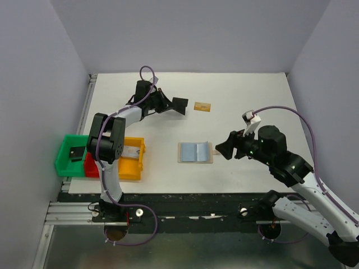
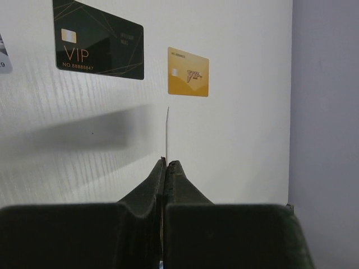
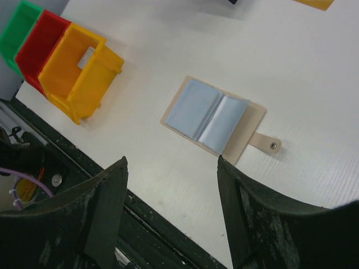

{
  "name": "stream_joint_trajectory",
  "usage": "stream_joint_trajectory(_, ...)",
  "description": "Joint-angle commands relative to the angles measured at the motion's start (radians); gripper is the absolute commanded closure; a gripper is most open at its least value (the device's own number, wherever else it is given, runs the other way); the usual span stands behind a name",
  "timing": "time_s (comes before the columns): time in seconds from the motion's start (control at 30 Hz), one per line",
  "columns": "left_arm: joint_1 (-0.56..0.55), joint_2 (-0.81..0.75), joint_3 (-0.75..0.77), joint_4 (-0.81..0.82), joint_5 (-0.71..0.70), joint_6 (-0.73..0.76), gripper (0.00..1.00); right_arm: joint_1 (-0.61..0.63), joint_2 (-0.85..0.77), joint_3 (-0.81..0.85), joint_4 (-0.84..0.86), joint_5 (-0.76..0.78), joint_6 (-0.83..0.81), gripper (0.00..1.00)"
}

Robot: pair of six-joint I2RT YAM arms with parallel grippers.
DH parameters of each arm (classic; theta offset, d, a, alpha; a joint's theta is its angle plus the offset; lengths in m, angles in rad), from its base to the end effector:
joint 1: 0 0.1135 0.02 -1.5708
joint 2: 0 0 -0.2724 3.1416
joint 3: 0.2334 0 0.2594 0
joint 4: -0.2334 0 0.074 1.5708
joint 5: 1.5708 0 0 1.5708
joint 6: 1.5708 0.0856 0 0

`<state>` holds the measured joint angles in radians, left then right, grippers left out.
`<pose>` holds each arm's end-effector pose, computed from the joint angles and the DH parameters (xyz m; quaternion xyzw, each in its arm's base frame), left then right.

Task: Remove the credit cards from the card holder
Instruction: Place the credit card at the center of the board.

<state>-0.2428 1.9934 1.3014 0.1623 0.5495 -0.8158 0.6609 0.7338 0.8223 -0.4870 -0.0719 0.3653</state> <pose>0.4660 -0.1615 0.1728 -0.1065 0.8391 -0.4449 0.2943 0.1625 0.1342 0.3161 -0.1423 0.8205 0.2974 0.4669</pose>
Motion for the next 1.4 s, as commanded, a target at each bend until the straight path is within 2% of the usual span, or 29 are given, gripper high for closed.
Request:
stream_joint_trajectory(0.0, 0.007, 0.06, 0.07, -0.015, 0.003, 0.009, 1.0, 0.003, -0.007, -0.044, 0.03, -0.02, 0.03, 0.28)
stream_joint_trajectory(0.63, 0.007, 0.177, 0.068, 0.049, 0.024, -0.036, 1.0, 0.003, 0.027, -0.087, 0.039, -0.04, 0.058, 0.28)
stream_joint_trajectory(0.93, 0.011, 0.202, 0.059, 0.089, 0.018, -0.072, 0.95, 0.002, 0.022, -0.098, 0.038, -0.031, 0.06, 0.28)
stream_joint_trajectory(1.27, 0.027, 0.186, 0.049, 0.088, 0.01, -0.059, 0.87, 0.003, 0.035, -0.095, 0.036, -0.022, 0.05, 0.28)
stream_joint_trajectory(1.37, 0.027, 0.185, 0.05, 0.074, 0.0, -0.049, 0.78, 0.003, 0.035, -0.098, 0.036, -0.023, 0.049, 0.28)
